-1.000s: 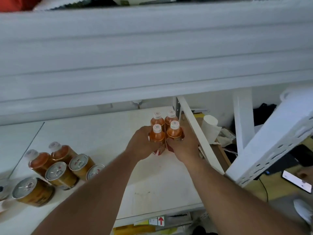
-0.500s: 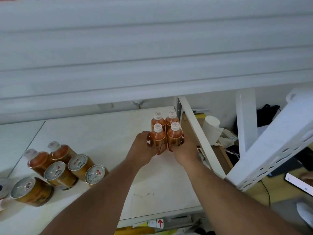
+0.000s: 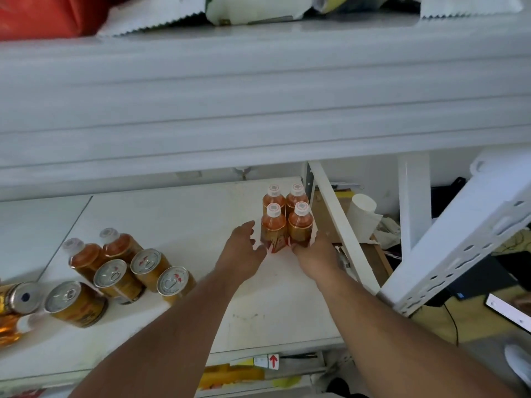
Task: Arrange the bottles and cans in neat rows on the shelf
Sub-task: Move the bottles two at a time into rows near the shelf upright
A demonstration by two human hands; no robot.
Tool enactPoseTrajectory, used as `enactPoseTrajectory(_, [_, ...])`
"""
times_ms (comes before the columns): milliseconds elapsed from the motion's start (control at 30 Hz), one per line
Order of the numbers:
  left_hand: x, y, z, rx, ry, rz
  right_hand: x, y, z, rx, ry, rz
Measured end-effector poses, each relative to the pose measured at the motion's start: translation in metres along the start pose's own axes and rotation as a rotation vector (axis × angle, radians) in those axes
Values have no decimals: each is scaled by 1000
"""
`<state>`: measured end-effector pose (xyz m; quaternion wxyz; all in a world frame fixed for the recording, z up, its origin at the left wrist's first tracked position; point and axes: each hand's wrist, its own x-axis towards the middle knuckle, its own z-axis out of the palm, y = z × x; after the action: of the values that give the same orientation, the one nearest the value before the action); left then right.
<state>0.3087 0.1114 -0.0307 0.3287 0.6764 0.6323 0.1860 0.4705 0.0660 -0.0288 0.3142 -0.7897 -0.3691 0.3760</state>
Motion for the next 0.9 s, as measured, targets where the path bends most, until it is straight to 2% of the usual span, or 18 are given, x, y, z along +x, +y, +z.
enactPoseTrajectory(167, [-28, 4, -14, 295, -61, 73, -32, 0, -4, -114, -1, -2])
enactPoseTrajectory(367, [-67, 10, -31, 548, -28, 187, -74, -1, -10, -476, -12, -313])
enactPoseTrajectory(600, [-142, 11, -48, 581, 55, 129, -121, -5, -31, -725, -126, -525])
enactPoseTrajectory(900, [-241, -4, -62, 598, 122, 31, -201, 15, -24, -761, -276, -627])
